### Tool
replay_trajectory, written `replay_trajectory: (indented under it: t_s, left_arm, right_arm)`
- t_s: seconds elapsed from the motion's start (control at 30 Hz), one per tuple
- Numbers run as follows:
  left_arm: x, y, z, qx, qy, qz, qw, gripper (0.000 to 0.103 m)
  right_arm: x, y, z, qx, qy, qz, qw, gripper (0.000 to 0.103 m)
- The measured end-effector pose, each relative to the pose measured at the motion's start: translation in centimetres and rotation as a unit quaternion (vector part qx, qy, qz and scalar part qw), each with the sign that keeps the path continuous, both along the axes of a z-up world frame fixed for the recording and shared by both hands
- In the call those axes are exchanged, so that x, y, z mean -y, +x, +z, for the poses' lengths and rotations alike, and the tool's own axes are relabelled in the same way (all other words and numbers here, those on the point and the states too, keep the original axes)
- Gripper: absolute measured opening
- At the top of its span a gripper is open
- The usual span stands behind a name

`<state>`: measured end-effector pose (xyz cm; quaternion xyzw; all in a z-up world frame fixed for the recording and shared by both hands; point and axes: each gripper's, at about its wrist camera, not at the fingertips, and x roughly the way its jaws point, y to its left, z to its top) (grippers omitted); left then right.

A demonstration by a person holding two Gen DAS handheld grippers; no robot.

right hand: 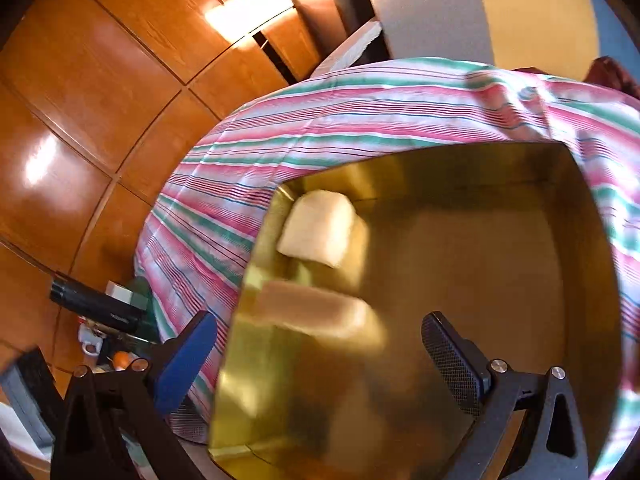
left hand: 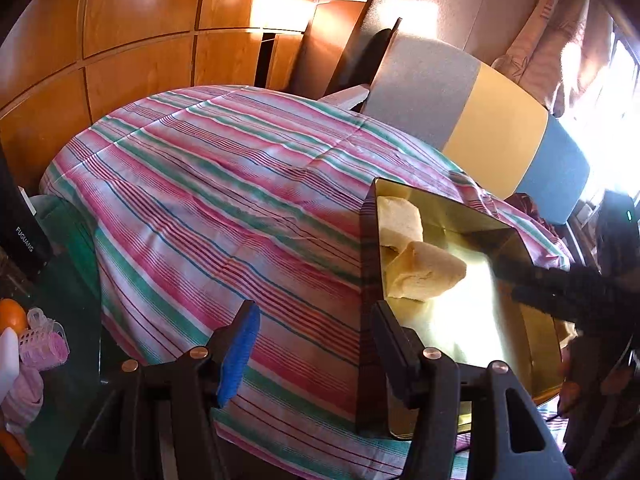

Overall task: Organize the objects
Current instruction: 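Lower the tan sponge into the tray and open the right tool, then move the left tool toward the cracker packet on the cloth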

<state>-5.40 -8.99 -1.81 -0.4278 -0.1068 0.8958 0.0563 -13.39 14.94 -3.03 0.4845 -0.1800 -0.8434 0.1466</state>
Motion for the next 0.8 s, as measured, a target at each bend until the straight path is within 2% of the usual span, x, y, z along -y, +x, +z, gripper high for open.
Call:
replay_trajectory:
  t_s: [0.2,0.43,0.63,0.8]
  left_arm:
    - [-1.3,0.2,-0.2,0.017,0.021,-0.022,0.9994,0.058]
    - [-4.9,0.6,0.6,0.013,0.02,-0.076,0.9968,0.058]
    - [-9.0,0.8,1.4,0.008,0.004,-0.127,0.9918,0.058]
    - [-13.2,1.2,2.0,0.002,-0.008,-0.177,0.9841,0.058]
  right_arm:
    - [-2.7,5.2,0.6,-0.028,0.048,-0.014,0.998,0.103]
    - [-7.7,10.8,1.1,-0.048,0.05,-0.046,0.997,0.103]
    - [-13.9,15.2,1.8,-0.055,0.056,-0.118,0.99,0.103]
    - [-21.3,19.6,2.2,-0.044,0.067,-0.205,0.976,0.103]
